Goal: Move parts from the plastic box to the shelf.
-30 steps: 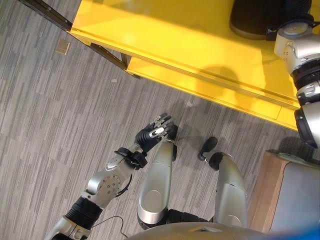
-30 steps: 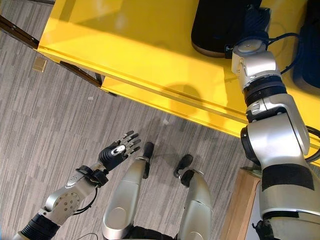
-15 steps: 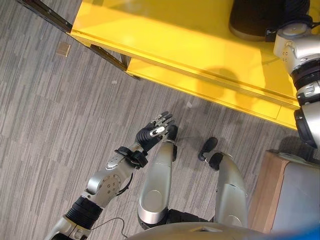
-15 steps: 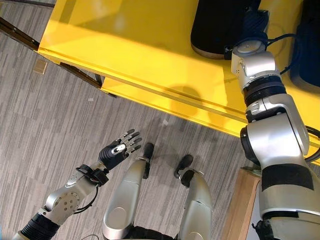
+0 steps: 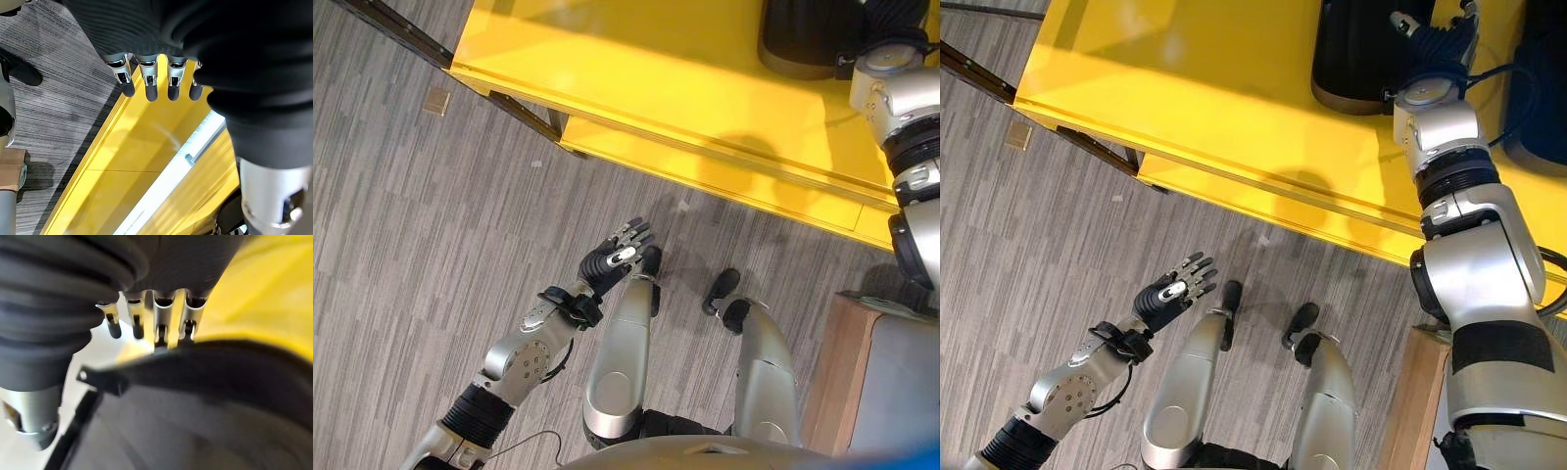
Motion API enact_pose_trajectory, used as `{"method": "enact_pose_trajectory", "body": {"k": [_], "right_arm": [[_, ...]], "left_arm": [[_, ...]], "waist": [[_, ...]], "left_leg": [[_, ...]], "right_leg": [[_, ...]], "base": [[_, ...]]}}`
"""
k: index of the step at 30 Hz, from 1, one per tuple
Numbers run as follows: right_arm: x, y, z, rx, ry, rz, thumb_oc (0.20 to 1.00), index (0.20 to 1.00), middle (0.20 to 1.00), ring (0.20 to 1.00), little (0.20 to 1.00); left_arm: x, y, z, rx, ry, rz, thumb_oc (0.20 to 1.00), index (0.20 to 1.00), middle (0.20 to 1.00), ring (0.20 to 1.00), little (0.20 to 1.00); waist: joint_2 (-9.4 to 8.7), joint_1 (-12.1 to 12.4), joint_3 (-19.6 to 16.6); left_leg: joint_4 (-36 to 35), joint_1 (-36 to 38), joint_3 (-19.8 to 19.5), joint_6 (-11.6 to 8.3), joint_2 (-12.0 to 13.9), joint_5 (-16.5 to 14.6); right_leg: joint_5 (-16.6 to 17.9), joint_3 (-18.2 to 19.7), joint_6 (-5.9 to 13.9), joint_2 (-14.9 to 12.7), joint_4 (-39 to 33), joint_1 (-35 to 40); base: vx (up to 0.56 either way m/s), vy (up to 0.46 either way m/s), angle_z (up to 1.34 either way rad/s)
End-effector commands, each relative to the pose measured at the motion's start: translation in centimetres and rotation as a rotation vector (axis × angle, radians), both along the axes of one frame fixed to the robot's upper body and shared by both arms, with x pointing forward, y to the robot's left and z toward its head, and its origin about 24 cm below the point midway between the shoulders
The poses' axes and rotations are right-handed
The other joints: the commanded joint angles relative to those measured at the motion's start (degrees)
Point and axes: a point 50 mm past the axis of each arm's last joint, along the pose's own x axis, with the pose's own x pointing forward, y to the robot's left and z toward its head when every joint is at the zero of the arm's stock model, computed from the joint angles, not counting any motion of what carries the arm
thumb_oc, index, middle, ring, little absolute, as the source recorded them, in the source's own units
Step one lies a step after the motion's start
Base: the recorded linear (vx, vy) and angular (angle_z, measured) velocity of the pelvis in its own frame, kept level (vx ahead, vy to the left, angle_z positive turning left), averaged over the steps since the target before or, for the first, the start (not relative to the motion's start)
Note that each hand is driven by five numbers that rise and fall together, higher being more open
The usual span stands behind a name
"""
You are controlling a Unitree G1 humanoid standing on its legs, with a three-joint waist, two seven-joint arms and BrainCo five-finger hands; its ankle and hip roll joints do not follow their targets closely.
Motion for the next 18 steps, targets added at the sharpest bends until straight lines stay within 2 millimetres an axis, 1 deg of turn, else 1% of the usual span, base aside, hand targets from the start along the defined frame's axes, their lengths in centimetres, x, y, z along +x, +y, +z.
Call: {"method": "enact_pose_trajectory", "body": {"k": [1,2,6,7,8,10,12,13,15,16,17,18], "right_arm": [[-1.0,0.3,2.0,-0.096,-0.16,-0.068,1.0,1.0,1.0,1.0,1.0],[-1.1,0.4,2.3,-0.109,-0.175,-0.08,1.0,1.0,1.0,1.0,1.0],[-1.9,1.3,3.5,-0.272,-0.271,-0.139,1.0,1.0,1.0,1.0,1.0],[-2.2,2.0,4.1,-0.311,-0.318,-0.142,1.0,1.0,1.0,1.0,1.0],[-2.5,2.6,4.5,-0.312,-0.351,-0.118,1.0,1.0,1.0,1.0,1.0],[-3.0,3.4,4.7,-0.322,-0.41,-0.07,1.0,1.0,1.0,1.0,1.0],[-4.1,4.7,5.1,-0.407,-0.493,-0.018,1.0,1.0,1.0,1.0,1.0],[-4.3,4.8,5.1,-0.414,-0.503,-0.012,1.0,1.0,1.0,1.0,1.0],[-5.3,5.8,4.7,-0.52,-0.541,0.027,1.0,1.0,1.0,1.0,1.0],[-5.5,6.0,4.6,-0.546,-0.547,0.031,1.0,1.0,1.0,1.0,1.0],[-5.9,6.8,4.3,-0.632,-0.538,0.064,1.0,1.0,1.0,1.0,1.0],[-5.9,6.9,4.1,-0.648,-0.527,0.065,1.0,1.0,1.0,1.0,1.0]], "left_arm": [[-1.1,-1.3,1.2,-0.056,-0.072,-0.048,1.0,1.0,1.0,1.0,1.0],[-1.1,-1.4,1.2,-0.059,-0.073,-0.048,1.0,1.0,1.0,1.0,1.0],[-1.1,-1.7,1.2,-0.071,-0.072,-0.044,1.0,1.0,1.0,1.0,1.0],[-1.1,-1.8,1.2,-0.074,-0.076,-0.046,1.0,1.0,1.0,1.0,1.0],[-1.1,-1.9,1.1,-0.077,-0.076,-0.047,1.0,1.0,1.0,1.0,1.0],[-1.3,-2.0,1.0,-0.081,-0.077,-0.049,1.0,1.0,1.0,1.0,1.0],[-1.4,-1.9,0.9,-0.087,-0.076,-0.037,1.0,1.0,1.0,1.0,1.0],[-1.4,-1.9,0.8,-0.087,-0.076,-0.036,1.0,1.0,1.0,1.0,1.0],[-1.5,-1.7,0.7,-0.093,-0.08,-0.028,1.0,1.0,1.0,1.0,1.0],[-1.5,-1.7,0.6,-0.092,-0.081,-0.028,1.0,1.0,1.0,1.0,1.0],[-1.5,-1.7,0.5,-0.097,-0.084,-0.024,1.0,1.0,1.0,1.0,1.0],[-1.6,-1.7,0.5,-0.098,-0.084,-0.024,1.0,1.0,1.0,1.0,1.0]], "waist": [[2.33,0.1,-1.0],[2.39,0.1,-1.0],[2.58,-0.1,-1.0],[2.63,-0.2,-1.0],[2.64,-0.3,-1.0],[2.59,-0.5,-1.0],[2.39,-1.2,-1.0],[2.37,-1.2,-1.0],[2.18,-1.8,-1.0],[2.16,-1.9,-1.0],[2.19,-2.2,-1.0],[2.2,-2.2,-1.0]], "left_leg": [[-7.6,1.7,2.4,-1.3,5.0,6.0],[-7.7,1.8,2.4,-1.26,5.0,5.9],[-7.9,2.3,2.6,-1.16,4.8,5.8],[-7.9,2.3,2.6,-1.11,4.7,5.7],[-8.1,2.5,2.7,-1.09,4.6,5.8],[-8.4,2.9,2.9,-1.06,4.5,5.8],[-8.5,3.0,3.0,-0.97,4.4,5.6],[-8.6,3.1,3.1,-0.94,4.4,5.6],[-8.7,3.2,3.3,-0.8,4.3,5.5],[-8.7,3.3,3.3,-0.77,4.3,5.5],[-8.8,3.3,3.5,-0.75,4.2,5.5],[-8.8,3.3,3.5,-0.74,4.2,5.5]], "right_leg": [[-4.1,-2.0,7.2,-3.0,6.6,3.2],[-4.1,-2.0,7.24,-3.0,6.5,3.3],[-4.0,-1.7,7.43,-3.1,6.1,3.7],[-3.9,-1.6,7.5,-3.1,5.9,3.6],[-3.7,-1.5,7.57,-3.0,5.6,3.8],[-3.5,-1.3,7.65,-3.0,5.0,4.2],[-3.4,-1.0,7.82,-2.9,4.5,4.3],[-3.3,-0.9,7.83,-2.9,4.4,4.3],[-3.1,-0.6,7.99,-2.8,3.8,4.3],[-3.0,-0.5,8.0,-2.8,3.7,4.3],[-2.9,-0.3,8.08,-2.8,3.3,4.2],[-2.8,-0.2,8.09,-2.7,3.2,4.2]], "base": [[-0.02,0.031,-0.04],[-0.02,0.042,-0.04],[-0.01,0.023,-0.02],[-0.02,0.034,-0.01],[-0.02,0.045,0.0],[-0.01,0.042,0.0],[-0.01,0.036,-0.01],[-0.01,0.034,-0.01],[0.0,0.0,0.0],[0.0,0.0,0.0],[-0.01,0.022,-0.03],[-0.02,0.028,-0.09]]}}
